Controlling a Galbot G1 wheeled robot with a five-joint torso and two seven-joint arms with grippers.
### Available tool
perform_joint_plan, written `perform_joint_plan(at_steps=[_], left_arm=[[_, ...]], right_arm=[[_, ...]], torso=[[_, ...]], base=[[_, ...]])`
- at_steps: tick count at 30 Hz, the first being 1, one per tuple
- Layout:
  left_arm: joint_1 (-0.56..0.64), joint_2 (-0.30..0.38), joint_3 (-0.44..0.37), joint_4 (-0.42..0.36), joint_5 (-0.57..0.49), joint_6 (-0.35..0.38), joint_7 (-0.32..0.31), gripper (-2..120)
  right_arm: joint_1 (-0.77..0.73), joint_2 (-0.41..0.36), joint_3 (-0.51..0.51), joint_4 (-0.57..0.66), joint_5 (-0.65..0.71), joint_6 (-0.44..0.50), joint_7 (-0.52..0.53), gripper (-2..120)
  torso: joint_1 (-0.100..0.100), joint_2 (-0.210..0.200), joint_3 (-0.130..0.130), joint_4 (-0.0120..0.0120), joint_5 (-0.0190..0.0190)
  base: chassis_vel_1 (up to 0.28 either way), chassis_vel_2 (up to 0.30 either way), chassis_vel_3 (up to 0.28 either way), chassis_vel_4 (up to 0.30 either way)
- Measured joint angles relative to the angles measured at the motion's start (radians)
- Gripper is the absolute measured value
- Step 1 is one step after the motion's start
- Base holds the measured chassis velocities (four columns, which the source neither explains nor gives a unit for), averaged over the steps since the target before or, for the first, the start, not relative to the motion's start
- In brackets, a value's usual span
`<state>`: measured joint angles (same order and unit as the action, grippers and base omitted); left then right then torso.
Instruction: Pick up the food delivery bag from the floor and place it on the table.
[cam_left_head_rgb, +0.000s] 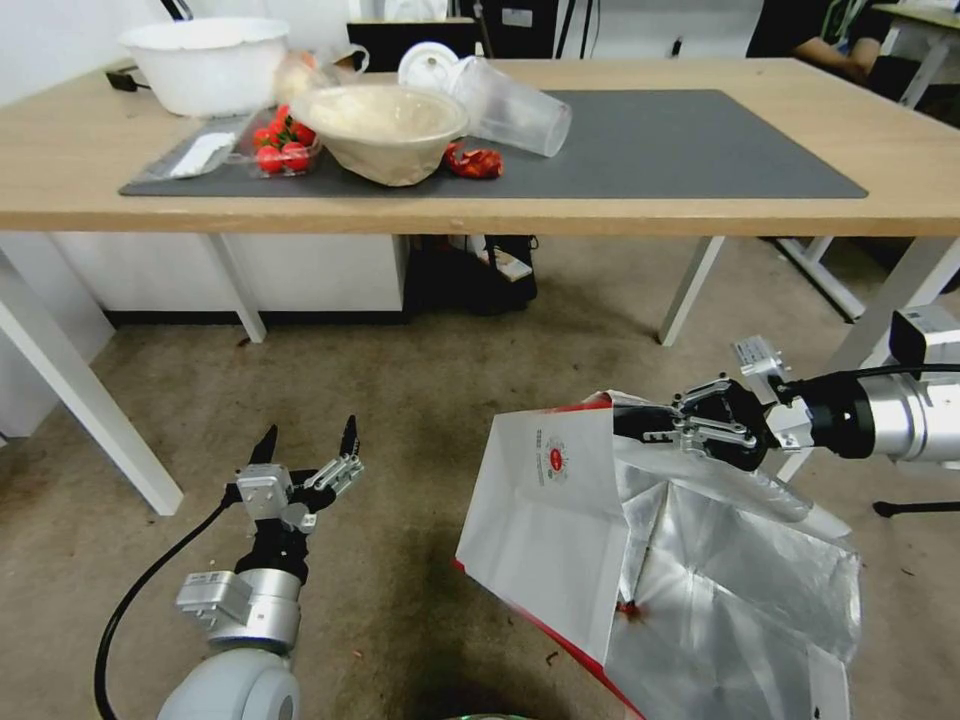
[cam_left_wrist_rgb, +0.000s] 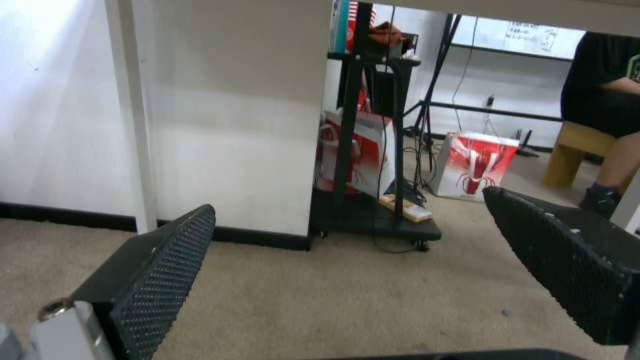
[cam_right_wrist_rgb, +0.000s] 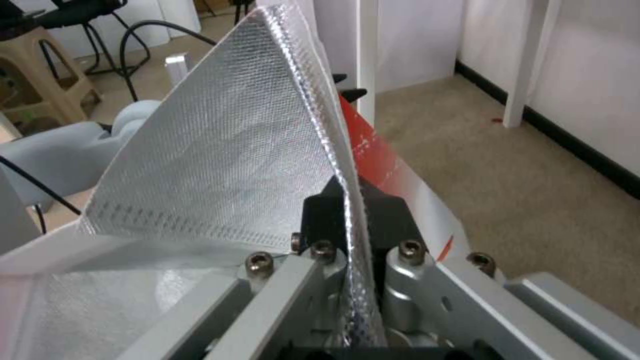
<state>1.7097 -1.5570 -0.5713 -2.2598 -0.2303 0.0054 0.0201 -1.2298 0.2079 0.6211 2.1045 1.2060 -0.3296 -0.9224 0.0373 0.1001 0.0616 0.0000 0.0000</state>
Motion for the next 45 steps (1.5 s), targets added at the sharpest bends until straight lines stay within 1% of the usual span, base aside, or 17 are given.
perform_joint_plan(at_steps=[2, 4, 6, 8, 10, 12, 16, 19, 24, 28, 30, 33, 42, 45], left_arm=[[0.000, 0.000, 0.000, 0.000, 0.000, 0.000, 0.000, 100], [0.000, 0.000, 0.001, -0.001, 0.000, 0.001, 0.000, 100], [0.000, 0.000, 0.001, -0.001, 0.000, 0.001, 0.000, 100], [0.000, 0.000, 0.001, -0.002, 0.000, 0.002, 0.000, 100], [0.000, 0.000, 0.001, -0.002, 0.000, 0.002, 0.000, 100], [0.000, 0.000, 0.000, -0.004, 0.000, 0.004, 0.000, 100], [0.000, 0.001, 0.000, -0.006, 0.000, 0.005, 0.000, 100], [0.001, 0.001, -0.001, -0.008, 0.000, 0.005, 0.000, 100], [0.002, 0.002, -0.001, -0.011, 0.000, 0.006, 0.000, 100], [0.004, 0.003, -0.002, -0.015, 0.000, 0.006, -0.001, 100], [0.005, 0.003, -0.002, -0.016, 0.000, 0.006, -0.001, 100], [0.006, 0.003, -0.003, -0.018, 0.000, 0.006, -0.001, 100], [0.007, 0.003, -0.003, -0.020, 0.000, 0.006, -0.002, 100], [0.008, 0.003, -0.004, -0.023, 0.000, 0.006, -0.002, 100]], right_arm=[[0.000, 0.001, -0.001, 0.001, 0.000, 0.000, 0.002, 0], [0.000, 0.004, -0.004, 0.003, 0.000, 0.000, 0.009, 0], [0.000, 0.004, -0.005, 0.003, 0.000, 0.000, 0.010, 0], [0.000, 0.008, -0.007, 0.003, 0.000, 0.000, 0.014, 0], [0.000, 0.009, -0.008, 0.003, 0.000, 0.000, 0.014, 0], [-0.001, 0.012, -0.010, 0.004, -0.003, 0.000, 0.015, 0], [-0.002, 0.012, -0.011, 0.005, -0.005, 0.000, 0.013, 0], [-0.003, 0.012, -0.011, 0.006, -0.006, 0.000, 0.011, 0], [-0.004, 0.012, -0.012, 0.008, -0.006, 0.000, 0.010, 0], [-0.006, 0.012, -0.012, 0.010, -0.007, -0.001, 0.005, 0], [-0.006, 0.011, -0.012, 0.010, -0.007, -0.001, 0.004, 0], [-0.006, 0.009, -0.012, 0.010, -0.007, -0.002, 0.002, 0], [-0.007, 0.009, -0.012, 0.014, -0.007, -0.003, 0.001, 0], [-0.007, 0.008, -0.012, 0.014, -0.007, -0.003, -0.001, 0]], torso=[[0.000, 0.003, 0.003, 0.0000, 0.0000], [0.003, 0.018, 0.015, 0.0000, 0.0000], [0.003, 0.020, 0.017, 0.0000, 0.0000], [0.005, 0.034, 0.030, 0.0000, 0.0000], [0.005, 0.037, 0.032, -0.0001, 0.0001], [0.007, 0.052, 0.045, 0.0000, 0.0000], [0.010, 0.065, 0.055, 0.0000, 0.0000], [0.013, 0.081, 0.068, 0.0000, 0.0000], [0.017, 0.095, 0.079, 0.0000, 0.0000], [0.022, 0.115, 0.094, -0.0001, 0.0000], [0.022, 0.119, 0.097, 0.0000, 0.0000], [0.027, 0.137, 0.110, -0.0001, 0.0001], [0.035, 0.167, 0.133, -0.0001, 0.0000], [0.039, 0.185, 0.146, -0.0001, 0.0000]], base=[[0.000, 0.000, 0.000, 0.000], [0.000, 0.000, 0.000, 0.000], [0.000, 0.000, 0.000, 0.000], [0.000, 0.000, 0.000, 0.000], [0.000, 0.000, 0.000, 0.000], [0.000, 0.000, 0.000, 0.000], [0.000, 0.000, 0.000, 0.000], [0.000, 0.000, 0.000, 0.000], [0.000, 0.000, 0.000, 0.000], [0.000, 0.000, 0.000, 0.000], [0.000, 0.000, 0.000, 0.000], [0.000, 0.000, 0.000, 0.000], [0.000, 0.000, 0.000, 0.000], [0.000, 0.000, 0.000, 0.000]])
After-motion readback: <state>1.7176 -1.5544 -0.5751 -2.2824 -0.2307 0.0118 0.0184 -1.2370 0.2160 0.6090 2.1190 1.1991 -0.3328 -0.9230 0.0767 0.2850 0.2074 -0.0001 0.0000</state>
